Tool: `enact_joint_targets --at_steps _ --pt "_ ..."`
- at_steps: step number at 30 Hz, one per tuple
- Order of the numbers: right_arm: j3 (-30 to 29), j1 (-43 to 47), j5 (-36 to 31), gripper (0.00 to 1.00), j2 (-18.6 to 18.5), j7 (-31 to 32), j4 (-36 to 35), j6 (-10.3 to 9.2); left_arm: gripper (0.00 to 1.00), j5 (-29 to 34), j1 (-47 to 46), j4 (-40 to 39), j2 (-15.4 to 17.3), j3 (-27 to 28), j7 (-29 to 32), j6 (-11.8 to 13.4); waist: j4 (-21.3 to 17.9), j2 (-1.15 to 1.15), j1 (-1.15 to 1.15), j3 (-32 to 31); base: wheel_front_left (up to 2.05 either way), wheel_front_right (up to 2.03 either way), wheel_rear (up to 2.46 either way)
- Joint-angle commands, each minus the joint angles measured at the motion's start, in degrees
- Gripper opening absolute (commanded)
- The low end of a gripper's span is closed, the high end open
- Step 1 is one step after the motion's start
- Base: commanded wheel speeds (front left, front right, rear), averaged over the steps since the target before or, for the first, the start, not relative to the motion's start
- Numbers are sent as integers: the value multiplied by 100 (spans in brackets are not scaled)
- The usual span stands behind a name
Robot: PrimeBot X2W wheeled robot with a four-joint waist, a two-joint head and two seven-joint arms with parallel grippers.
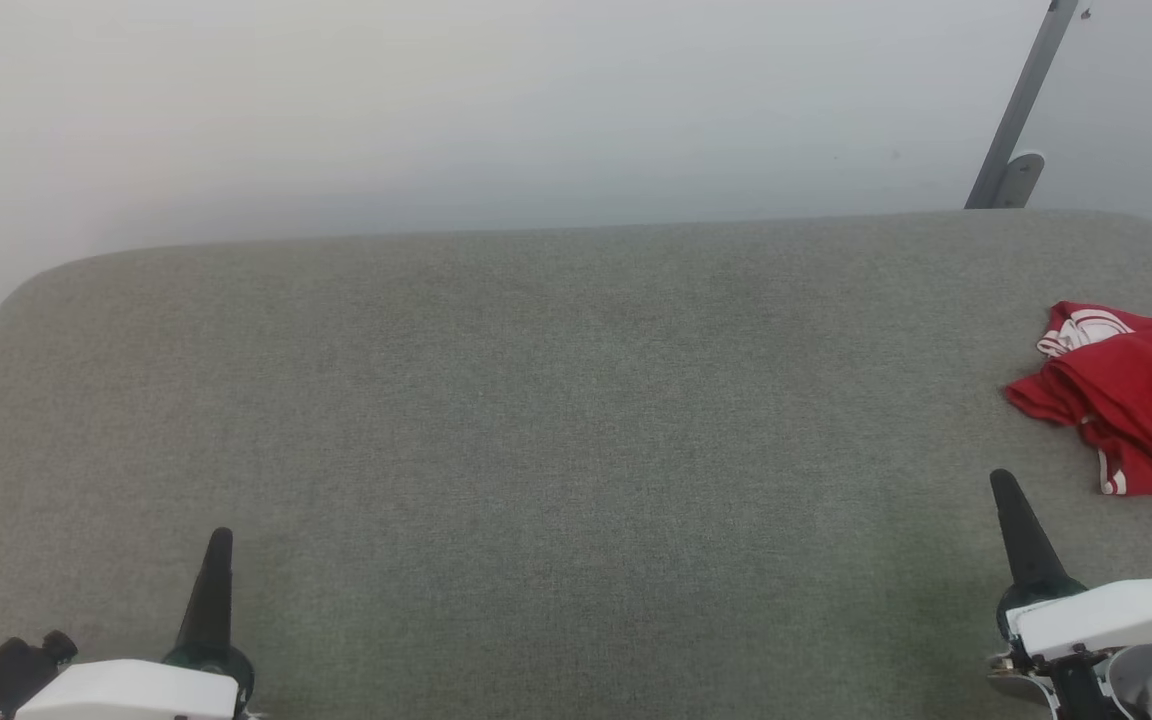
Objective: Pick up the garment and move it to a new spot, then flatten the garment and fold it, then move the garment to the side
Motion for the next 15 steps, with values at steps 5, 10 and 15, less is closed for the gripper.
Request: enact_joint_targets --at_steps 5,10,15 --pt "-52 -151 346 0 36 94 -33 -3 0 -289 -203 -9 -21 10 111 -1 1 0 0 3 0 0 0" --pt "-72 -175 664 0 80 167 -14 -3 0 -546 -288 31 -82 7 205 -1 3 0 0 6 0 0 0" --pt "-87 -201 911 0 112 222 2 -3 0 -746 -337 67 -128 6 282 -1 4 0 0 9 0 0 0"
